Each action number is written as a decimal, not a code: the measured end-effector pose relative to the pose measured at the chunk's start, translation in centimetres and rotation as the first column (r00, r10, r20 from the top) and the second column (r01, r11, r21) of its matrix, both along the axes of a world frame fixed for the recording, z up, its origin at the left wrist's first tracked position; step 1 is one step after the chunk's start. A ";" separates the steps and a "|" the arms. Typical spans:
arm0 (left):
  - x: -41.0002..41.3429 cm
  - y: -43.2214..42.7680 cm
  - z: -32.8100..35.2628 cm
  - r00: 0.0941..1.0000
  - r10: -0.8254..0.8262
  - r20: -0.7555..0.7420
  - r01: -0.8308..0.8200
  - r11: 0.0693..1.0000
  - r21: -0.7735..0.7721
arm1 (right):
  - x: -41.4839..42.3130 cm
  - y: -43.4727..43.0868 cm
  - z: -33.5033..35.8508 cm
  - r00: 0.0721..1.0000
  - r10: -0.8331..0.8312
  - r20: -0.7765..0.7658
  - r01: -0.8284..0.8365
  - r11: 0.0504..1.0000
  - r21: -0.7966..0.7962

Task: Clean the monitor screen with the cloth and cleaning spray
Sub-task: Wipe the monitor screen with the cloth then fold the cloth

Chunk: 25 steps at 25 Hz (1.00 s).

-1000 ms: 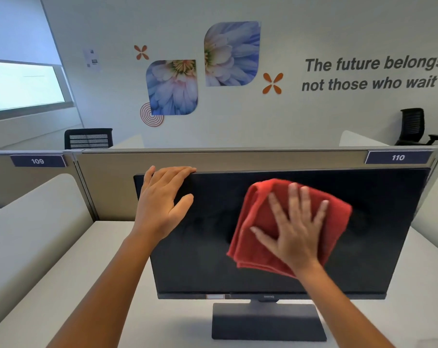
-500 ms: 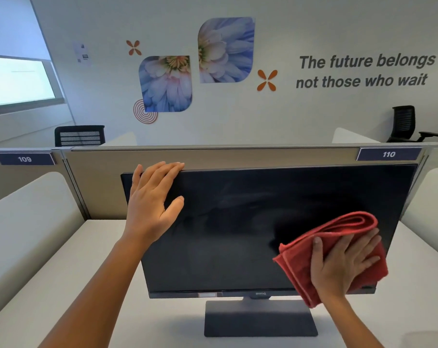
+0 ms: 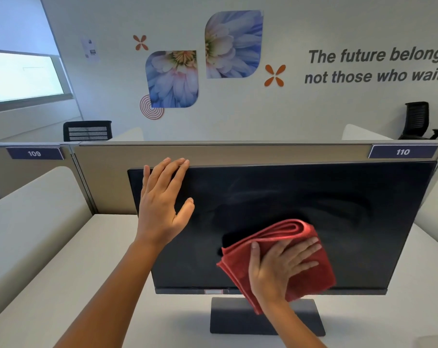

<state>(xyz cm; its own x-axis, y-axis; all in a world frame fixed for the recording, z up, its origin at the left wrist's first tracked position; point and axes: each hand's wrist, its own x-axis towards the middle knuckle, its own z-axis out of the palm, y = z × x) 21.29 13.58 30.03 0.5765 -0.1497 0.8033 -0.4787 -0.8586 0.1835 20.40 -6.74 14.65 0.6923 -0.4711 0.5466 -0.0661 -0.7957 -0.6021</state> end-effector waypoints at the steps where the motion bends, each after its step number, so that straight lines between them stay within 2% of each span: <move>1: 0.0 0.1 0.0 1.000 -0.002 0.000 0.002 1.000 -0.002 | 0.3 1.2 0.7 1.000 0.010 0.023 -0.009 1.000 -0.018; 5: 0.0 0.3 0.1 1.000 -0.016 -0.003 0.016 1.000 -0.008 | 1.4 5.9 3.0 0.990 0.103 0.097 -0.082 0.976 -0.201; 8: -0.1 0.2 0.1 1.000 -0.023 -0.015 0.022 1.000 -0.017 | 2.0 9.1 3.8 0.966 0.229 0.118 -0.165 0.902 -0.399; 10: -0.2 0.3 0.1 0.999 -0.030 -0.027 0.030 1.000 -0.008 | 2.1 10.2 3.0 0.936 0.337 0.100 -0.232 0.806 -0.544; 13: -0.3 0.7 0.4 0.996 -0.063 -0.067 0.063 0.998 -0.013 | 2.0 9.3 0.3 0.898 0.440 0.017 -0.282 0.605 -0.745; 15: -0.6 0.5 -0.1 0.997 -0.048 -0.065 0.049 0.999 0.003 | 1.6 7.9 -1.2 0.891 0.451 -0.040 -0.298 0.518 -0.802; 20: -3.1 -2.2 -6.7 1.000 0.008 -0.028 -0.004 0.990 0.141 | 0.6 4.3 -2.5 0.902 0.412 -0.128 -0.363 0.564 -0.742; 25: -4.3 -4.1 -10.9 0.988 0.108 -0.114 -0.095 0.989 0.112 | -1.0 0.6 -2.5 0.902 0.386 -0.191 -0.409 0.628 -0.662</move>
